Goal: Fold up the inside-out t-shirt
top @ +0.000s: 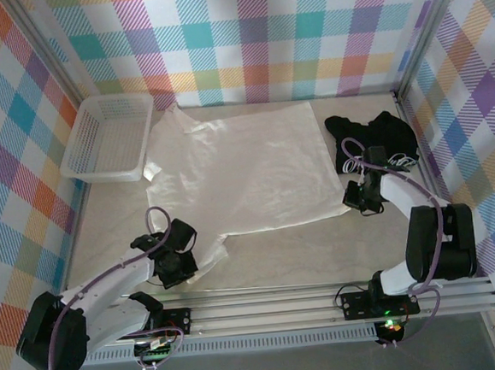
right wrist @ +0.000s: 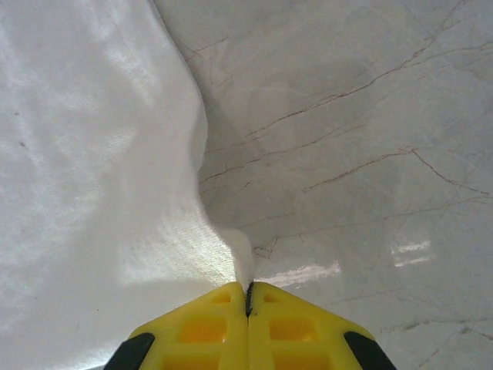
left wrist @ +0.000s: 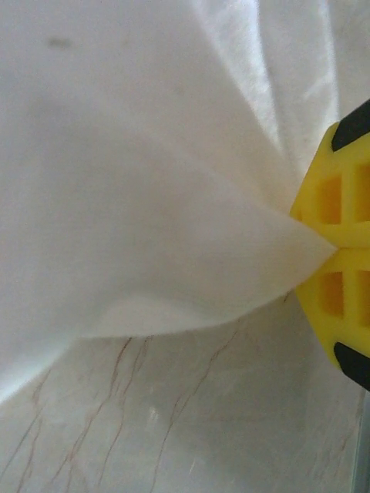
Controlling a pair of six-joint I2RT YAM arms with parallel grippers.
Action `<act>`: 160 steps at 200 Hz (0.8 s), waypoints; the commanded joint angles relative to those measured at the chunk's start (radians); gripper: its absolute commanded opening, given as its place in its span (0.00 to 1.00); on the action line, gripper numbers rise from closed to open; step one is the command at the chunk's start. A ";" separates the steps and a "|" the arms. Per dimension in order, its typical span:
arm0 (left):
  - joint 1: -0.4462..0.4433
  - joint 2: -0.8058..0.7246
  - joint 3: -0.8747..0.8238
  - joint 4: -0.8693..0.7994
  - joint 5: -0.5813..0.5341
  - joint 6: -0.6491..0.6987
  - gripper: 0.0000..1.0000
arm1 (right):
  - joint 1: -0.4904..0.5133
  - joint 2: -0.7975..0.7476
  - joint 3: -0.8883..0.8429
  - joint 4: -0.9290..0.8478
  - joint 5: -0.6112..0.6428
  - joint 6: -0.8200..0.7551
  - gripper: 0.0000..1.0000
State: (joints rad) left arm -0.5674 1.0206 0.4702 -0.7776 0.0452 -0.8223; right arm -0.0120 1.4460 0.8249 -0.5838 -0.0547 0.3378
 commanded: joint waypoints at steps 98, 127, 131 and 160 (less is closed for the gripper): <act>0.171 -0.284 0.254 -0.446 0.158 -0.014 0.00 | -0.072 -0.303 -0.161 -0.094 -0.097 0.125 0.01; 0.290 -0.199 0.284 -0.397 0.199 0.097 0.00 | -0.072 -0.279 -0.138 -0.068 -0.079 0.109 0.02; 0.306 -0.183 0.288 -0.381 0.214 0.113 0.00 | -0.072 -0.271 -0.132 -0.064 -0.081 0.105 0.02; 0.413 -0.056 0.349 -0.278 0.260 0.222 0.00 | -0.072 -0.212 -0.078 -0.032 -0.088 0.055 0.02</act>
State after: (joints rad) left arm -0.2153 0.8814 0.7559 -1.1332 0.2474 -0.7265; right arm -0.0784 1.1923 0.6861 -0.6498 -0.1398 0.4313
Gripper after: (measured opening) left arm 0.052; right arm 0.063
